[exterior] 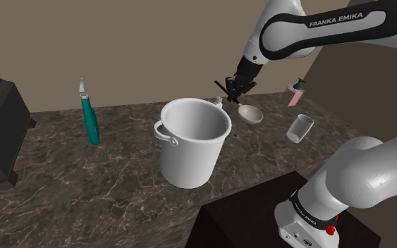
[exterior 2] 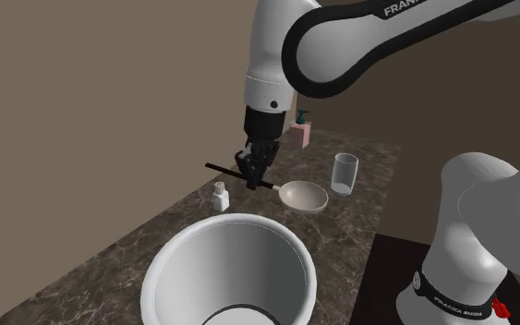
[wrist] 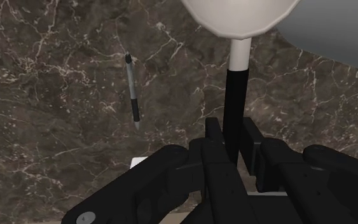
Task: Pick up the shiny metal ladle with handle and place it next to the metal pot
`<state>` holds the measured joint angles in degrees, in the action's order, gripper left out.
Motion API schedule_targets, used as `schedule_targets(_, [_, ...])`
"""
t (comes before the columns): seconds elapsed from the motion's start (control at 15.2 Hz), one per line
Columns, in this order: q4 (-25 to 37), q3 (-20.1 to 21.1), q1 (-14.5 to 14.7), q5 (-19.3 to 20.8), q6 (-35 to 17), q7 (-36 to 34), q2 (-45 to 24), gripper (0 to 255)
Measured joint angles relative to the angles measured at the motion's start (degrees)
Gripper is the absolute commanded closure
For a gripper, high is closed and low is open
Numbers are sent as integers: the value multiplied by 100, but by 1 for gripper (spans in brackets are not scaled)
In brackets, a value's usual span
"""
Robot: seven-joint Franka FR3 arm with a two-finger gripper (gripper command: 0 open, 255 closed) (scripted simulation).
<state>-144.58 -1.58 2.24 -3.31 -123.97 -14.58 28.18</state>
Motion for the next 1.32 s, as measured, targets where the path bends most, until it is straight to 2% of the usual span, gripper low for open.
schedule_targets(1.32, [-941,-41,62,-128,-1820,165,-884,255])
